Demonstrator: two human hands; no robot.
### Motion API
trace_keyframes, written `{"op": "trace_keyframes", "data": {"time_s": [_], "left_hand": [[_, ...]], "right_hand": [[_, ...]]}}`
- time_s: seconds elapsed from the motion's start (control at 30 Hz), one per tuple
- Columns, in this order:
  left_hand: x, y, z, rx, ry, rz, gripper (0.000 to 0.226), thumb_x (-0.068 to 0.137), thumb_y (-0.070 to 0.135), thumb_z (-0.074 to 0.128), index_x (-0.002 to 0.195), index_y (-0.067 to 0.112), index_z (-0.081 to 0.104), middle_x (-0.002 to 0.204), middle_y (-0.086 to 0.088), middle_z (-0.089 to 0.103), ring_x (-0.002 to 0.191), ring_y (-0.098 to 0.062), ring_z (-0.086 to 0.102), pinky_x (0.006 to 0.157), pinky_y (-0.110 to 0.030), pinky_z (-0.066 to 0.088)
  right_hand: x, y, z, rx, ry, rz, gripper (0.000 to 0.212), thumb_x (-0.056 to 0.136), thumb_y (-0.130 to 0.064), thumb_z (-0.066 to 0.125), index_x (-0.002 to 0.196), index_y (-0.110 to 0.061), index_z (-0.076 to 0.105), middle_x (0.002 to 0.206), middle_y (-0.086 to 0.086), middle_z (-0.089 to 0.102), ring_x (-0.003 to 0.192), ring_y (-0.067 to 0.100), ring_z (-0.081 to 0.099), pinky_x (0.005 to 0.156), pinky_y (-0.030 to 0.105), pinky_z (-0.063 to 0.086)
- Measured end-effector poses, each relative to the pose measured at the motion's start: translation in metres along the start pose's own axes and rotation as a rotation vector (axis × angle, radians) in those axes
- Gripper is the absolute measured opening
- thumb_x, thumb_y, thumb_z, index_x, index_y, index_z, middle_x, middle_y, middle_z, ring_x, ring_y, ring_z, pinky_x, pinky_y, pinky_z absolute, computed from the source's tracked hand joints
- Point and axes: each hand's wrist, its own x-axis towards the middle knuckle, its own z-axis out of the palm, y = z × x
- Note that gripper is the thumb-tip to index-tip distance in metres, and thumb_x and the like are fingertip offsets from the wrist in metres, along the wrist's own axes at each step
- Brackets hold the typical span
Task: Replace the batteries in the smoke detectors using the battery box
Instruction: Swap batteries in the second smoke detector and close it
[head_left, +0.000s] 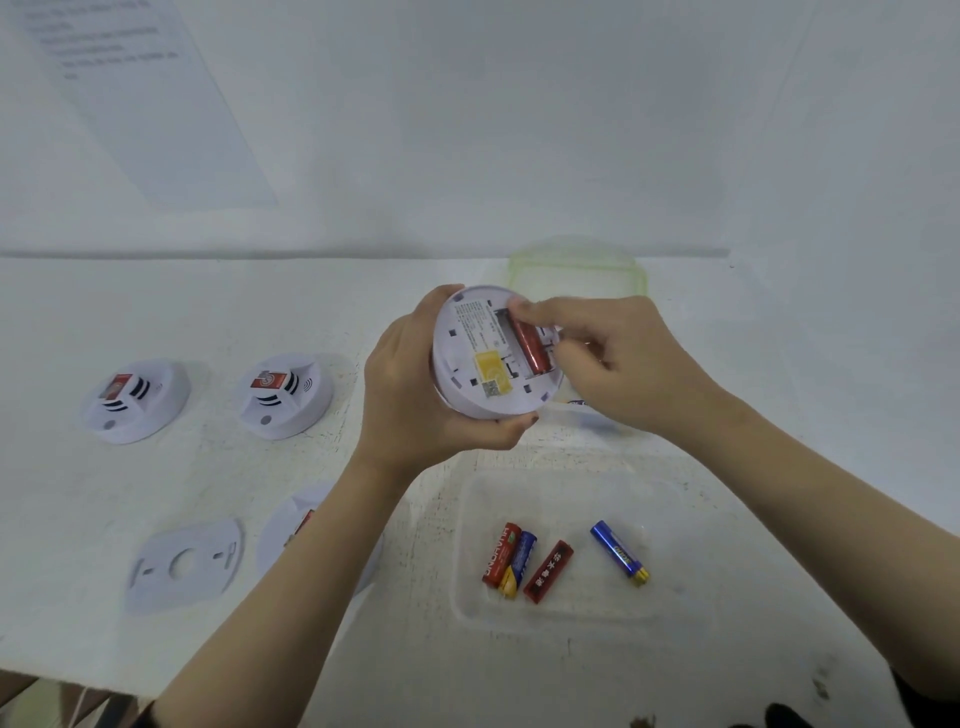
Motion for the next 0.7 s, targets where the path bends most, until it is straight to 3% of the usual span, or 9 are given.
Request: {"op": "trace_keyframes", "data": {"time_s": [0.07,0.17,0.23,0.27,0.33,0.4,0.47,0.6,0.7], "left_hand": [[0.000,-0.002,0.001,-0.003,-0.003,-0.012,0.085,0.062,0.055,0.074,0.113,-0.012,0.058,0.104,-0.015,0.067,0.090,-0.027,0.066,0.073,-0.043,0.056],[-0.001,-0.005,0.002,-0.046,-0.042,-0.026,0.080,0.060,0.047,0.077,0.116,-0.007,0.057,0.106,-0.008,0.066,0.093,-0.022,0.065,0.076,-0.041,0.056],[-0.001,-0.007,0.002,-0.145,-0.040,-0.065,0.076,0.060,0.042,0.080,0.121,0.006,0.052,0.110,0.010,0.061,0.102,-0.005,0.060,0.083,-0.028,0.054],[-0.001,-0.008,0.002,-0.183,-0.020,-0.095,0.075,0.061,0.039,0.081,0.123,0.013,0.049,0.112,0.018,0.058,0.105,0.003,0.057,0.085,-0.019,0.051],[-0.002,-0.016,-0.001,-0.176,0.038,-0.149,0.078,0.062,0.036,0.083,0.126,0.015,0.045,0.117,0.020,0.053,0.109,0.010,0.052,0.088,-0.010,0.045],[-0.003,-0.025,-0.005,-0.110,0.066,-0.192,0.082,0.063,0.039,0.082,0.129,0.006,0.045,0.119,0.011,0.053,0.112,0.014,0.049,0.089,-0.008,0.043],[-0.004,-0.031,-0.010,-0.060,0.066,-0.223,0.087,0.063,0.042,0.081,0.129,0.000,0.046,0.121,0.008,0.052,0.112,0.016,0.047,0.090,-0.006,0.042],[-0.008,-0.036,-0.014,-0.059,0.049,-0.247,0.087,0.062,0.040,0.082,0.130,0.002,0.045,0.121,0.012,0.050,0.112,0.018,0.046,0.089,-0.003,0.040],[-0.009,-0.037,-0.016,-0.084,0.041,-0.248,0.085,0.061,0.039,0.083,0.130,0.010,0.042,0.122,0.018,0.048,0.113,0.016,0.047,0.089,-0.004,0.041]], "right_hand": [[0.001,0.003,0.003,-0.073,-0.037,-0.059,0.042,0.085,-0.006,0.039,0.118,-0.007,0.065,0.073,0.002,0.065,0.053,0.009,0.049,0.043,0.022,0.036],[0.004,0.014,0.005,0.000,-0.065,-0.015,0.039,0.087,-0.011,0.039,0.111,-0.010,0.069,0.098,0.016,0.071,0.050,0.007,0.050,0.044,0.029,0.042],[0.007,0.020,0.005,0.176,-0.058,0.089,0.040,0.087,-0.010,0.040,0.114,-0.020,0.068,0.118,0.004,0.067,0.077,0.010,0.068,0.067,0.032,0.058],[0.010,0.024,0.005,0.263,-0.039,0.151,0.042,0.088,-0.006,0.040,0.119,-0.021,0.064,0.125,-0.002,0.063,0.093,0.013,0.069,0.078,0.033,0.058],[0.013,0.032,0.008,0.286,0.039,0.258,0.045,0.090,0.003,0.039,0.123,-0.019,0.061,0.125,0.000,0.062,0.090,0.010,0.069,0.079,0.025,0.057],[0.018,0.038,0.010,0.075,0.055,0.288,0.036,0.091,-0.001,0.045,0.116,-0.016,0.066,0.113,0.003,0.067,0.072,0.009,0.067,0.066,0.014,0.054],[0.022,0.041,0.009,-0.200,-0.119,0.308,0.024,0.089,-0.013,0.056,0.110,-0.016,0.068,0.108,0.001,0.067,0.068,0.003,0.059,0.059,0.009,0.044],[0.030,0.043,0.014,-0.486,-0.445,0.430,0.042,0.084,-0.023,0.065,0.121,-0.004,0.061,0.126,0.010,0.060,0.102,0.026,0.061,0.080,0.032,0.051],[0.033,0.040,0.020,-0.514,-0.448,0.437,0.036,0.081,-0.022,0.065,0.107,0.002,0.065,0.115,0.020,0.063,0.084,0.033,0.065,0.070,0.032,0.052]]}}
